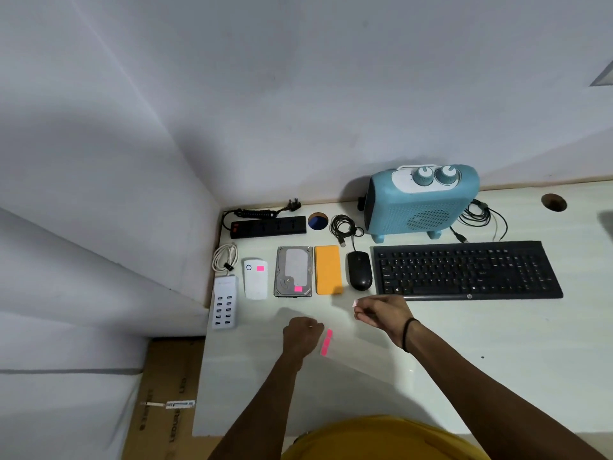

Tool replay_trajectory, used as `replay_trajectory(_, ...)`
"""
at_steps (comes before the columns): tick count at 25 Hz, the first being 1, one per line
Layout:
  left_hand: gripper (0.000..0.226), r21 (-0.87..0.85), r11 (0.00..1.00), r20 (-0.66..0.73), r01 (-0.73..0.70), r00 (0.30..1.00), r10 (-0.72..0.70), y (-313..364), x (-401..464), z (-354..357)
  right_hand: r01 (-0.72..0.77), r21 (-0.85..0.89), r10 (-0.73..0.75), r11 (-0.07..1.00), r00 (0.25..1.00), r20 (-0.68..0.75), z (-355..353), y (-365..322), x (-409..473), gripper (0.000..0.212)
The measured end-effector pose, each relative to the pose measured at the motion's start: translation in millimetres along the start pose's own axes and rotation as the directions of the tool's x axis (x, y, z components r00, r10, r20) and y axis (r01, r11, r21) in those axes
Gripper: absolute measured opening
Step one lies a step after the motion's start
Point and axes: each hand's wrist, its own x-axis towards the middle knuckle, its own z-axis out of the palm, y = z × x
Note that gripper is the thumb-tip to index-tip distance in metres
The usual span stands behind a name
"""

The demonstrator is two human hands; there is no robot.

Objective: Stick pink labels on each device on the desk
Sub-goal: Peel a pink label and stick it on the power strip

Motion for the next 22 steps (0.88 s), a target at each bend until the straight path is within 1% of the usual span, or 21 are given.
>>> replay_trajectory(2,0.026,0.022,0.996,-0.046,-0.085,0.995,0.086,8,13,-24,0.005,0.003,-0.005,1.000,1.000,0.009,15,-11,11,0.016)
replay_trajectory(5,0.021,0.116,0.967,-0.121,-0.225,0.964,0.238,28,46,-66,0.004,-0.003,-0.004,1.000,1.000,0.028,43,-35,31,0.014)
replay_trajectory(8,0.023,0.154,0.958,-0.212,-0.242,0.939,0.271,53,91,-114,0.006,-0.022,-0.005,1.000,0.998,0.061,78,-64,60,0.004)
replay_trajectory(10,0.024,0.211,0.946,-0.231,-0.246,0.928,0.293,66,122,-142,0.015,-0.044,-0.012,0.999,0.998,0.063,100,-83,78,0.002)
replay_trajectory(12,0.028,0.288,0.925,-0.214,-0.247,0.925,0.314,80,156,-164,0.016,-0.072,-0.012,0.997,0.998,0.059,119,-100,100,0.003)
replay_trajectory(14,0.038,0.395,0.883,-0.180,-0.253,0.921,0.345,93,182,-180,0.010,-0.084,-0.004,0.996,0.998,0.061,132,-111,116,0.004)
replay_trajectory(17,0.058,0.575,0.754,-0.070,-0.317,0.899,0.431,101,227,-190,-0.012,-0.100,0.017,0.995,0.999,0.050,145,-121,140,0.005)
replay_trajectory(19,0.074,0.676,0.651,0.012,-0.346,0.888,0.460,100,253,-191,-0.043,-0.070,0.046,0.997,0.998,0.040,148,-123,154,0.003)
replay_trajectory(22,0.091,0.783,0.529,0.090,-0.328,0.900,0.426,96,279,-191,-0.072,-0.010,0.072,0.997,0.996,0.057,148,-120,166,0.003)
